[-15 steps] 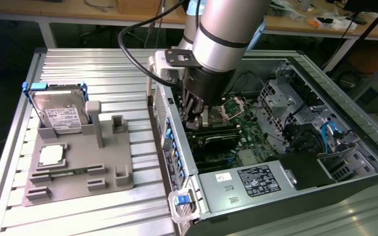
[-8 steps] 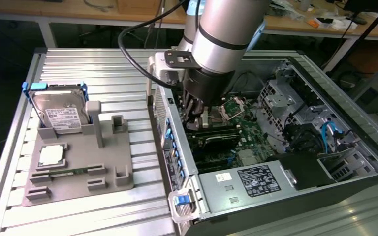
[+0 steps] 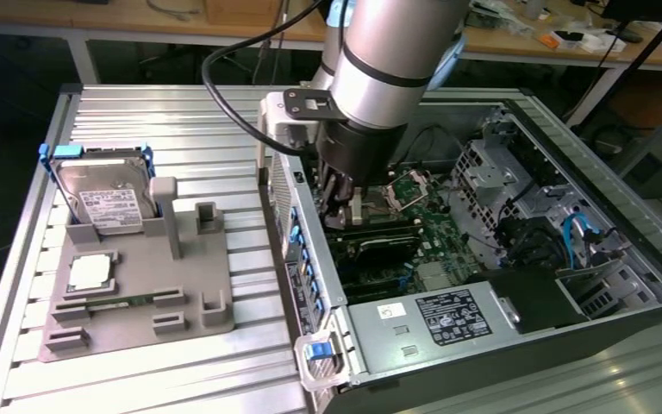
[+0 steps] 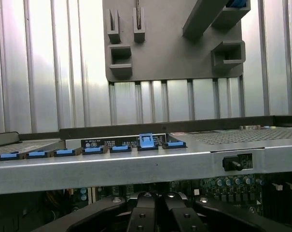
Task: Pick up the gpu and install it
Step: 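Press down on the gpu until it lock into place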
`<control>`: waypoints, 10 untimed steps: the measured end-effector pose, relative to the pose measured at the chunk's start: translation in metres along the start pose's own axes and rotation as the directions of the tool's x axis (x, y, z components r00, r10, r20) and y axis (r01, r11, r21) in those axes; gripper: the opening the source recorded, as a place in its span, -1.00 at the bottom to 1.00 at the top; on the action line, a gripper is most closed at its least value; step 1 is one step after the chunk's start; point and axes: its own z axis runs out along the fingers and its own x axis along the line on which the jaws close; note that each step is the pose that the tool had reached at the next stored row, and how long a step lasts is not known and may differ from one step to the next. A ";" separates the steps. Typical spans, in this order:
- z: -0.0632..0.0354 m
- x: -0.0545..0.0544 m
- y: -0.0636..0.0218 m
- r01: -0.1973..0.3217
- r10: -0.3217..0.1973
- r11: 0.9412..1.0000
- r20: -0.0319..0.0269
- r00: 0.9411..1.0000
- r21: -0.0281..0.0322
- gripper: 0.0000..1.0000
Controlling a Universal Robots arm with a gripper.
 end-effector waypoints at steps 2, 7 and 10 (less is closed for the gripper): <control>0.0000 0.000 0.0005 0.000 0.000 1.000 0.000 1.000 0.000 -0.79; -0.0003 0.000 0.0007 0.000 0.000 1.000 0.000 1.000 0.000 -0.79; -0.0009 0.000 0.0009 0.000 0.000 1.000 0.000 1.000 0.000 -0.79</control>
